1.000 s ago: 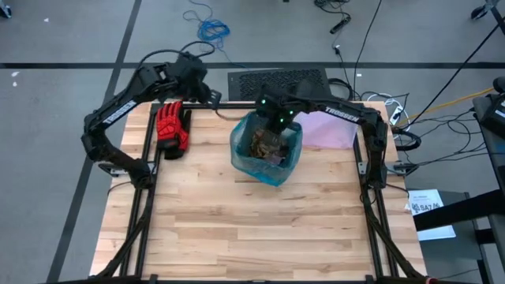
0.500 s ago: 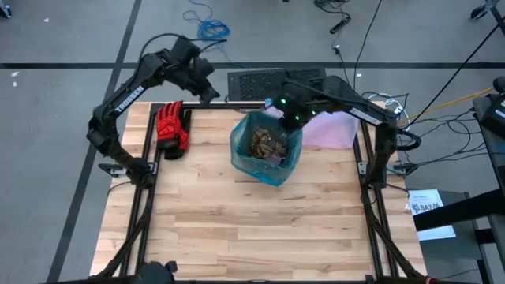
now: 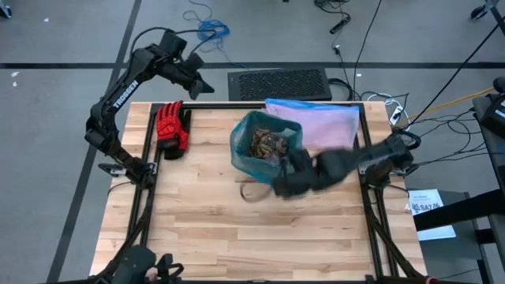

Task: Place trash/remove bag and relplace
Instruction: Remove the blue trash bag from the black trash bin

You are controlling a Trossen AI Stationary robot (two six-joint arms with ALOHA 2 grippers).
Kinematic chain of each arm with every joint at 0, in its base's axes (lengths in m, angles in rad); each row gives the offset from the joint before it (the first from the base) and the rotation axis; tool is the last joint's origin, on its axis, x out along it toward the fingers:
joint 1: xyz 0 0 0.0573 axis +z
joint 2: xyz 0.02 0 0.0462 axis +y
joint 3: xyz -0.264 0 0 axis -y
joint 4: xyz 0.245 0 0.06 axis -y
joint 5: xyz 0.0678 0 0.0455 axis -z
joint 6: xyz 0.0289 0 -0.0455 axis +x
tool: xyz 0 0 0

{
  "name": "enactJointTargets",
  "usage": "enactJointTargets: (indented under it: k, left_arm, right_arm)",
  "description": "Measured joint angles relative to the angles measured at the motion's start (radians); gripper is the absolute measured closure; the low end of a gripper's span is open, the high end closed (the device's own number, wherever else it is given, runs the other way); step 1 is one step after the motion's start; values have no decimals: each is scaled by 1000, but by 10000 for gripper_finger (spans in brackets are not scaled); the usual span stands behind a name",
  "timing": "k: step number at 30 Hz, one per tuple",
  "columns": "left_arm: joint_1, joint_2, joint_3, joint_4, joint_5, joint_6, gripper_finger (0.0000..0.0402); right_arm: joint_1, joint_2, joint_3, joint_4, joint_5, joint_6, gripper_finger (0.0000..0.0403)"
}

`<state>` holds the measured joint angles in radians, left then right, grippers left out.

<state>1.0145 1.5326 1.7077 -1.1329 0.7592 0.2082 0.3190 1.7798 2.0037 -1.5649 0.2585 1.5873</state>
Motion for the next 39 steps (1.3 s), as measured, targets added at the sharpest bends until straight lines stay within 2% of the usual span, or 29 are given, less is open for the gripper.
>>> enactJointTargets:
  k: [2, 4, 6, 9, 11, 15, 20, 22, 26, 29, 39]
  left_arm:
    - [-1, 0, 0, 3, 0, 0, 401]
    - [-2, 0, 0, 4, 1, 0, 402]
    - [-2, 0, 0, 7, 3, 0, 401]
    - [-2, 0, 0, 26, 6, -10, 401]
    - [-2, 0, 0, 35, 13, -18, 402]
    - [-7, 0, 0, 36, 28, -25, 402]
    - [-19, -1, 0, 35, 28, -46, 402]
    - [-23, -4, 0, 34, 31, -46, 402]
    - [-37, -5, 0, 34, 31, -65, 402]
    - [-51, -5, 0, 34, 31, -72, 402]
    - [-91, -5, 0, 32, 30, -72, 402]
  right_arm:
    - [65, 0, -91, 39, 26, 157, 386]
    - [127, -11, -182, 111, 96, 304, 396]
    - [188, -38, -291, 216, 238, 465, 401]
    - [273, -80, -490, 436, 522, 680, 402]
    - [307, -95, -621, 627, 651, 703, 402]
    - [331, -97, -847, 928, 795, 706, 403]
    - [369, -93, -1111, 1274, 1109, 728, 403]
    - [382, -93, -1210, 1435, 1198, 719, 403]
    - [399, -92, -1373, 1662, 1300, 724, 393]
    - [403, -93, -1449, 1792, 1310, 724, 369]
    - [372, -93, -1480, 1881, 1307, 712, 242]
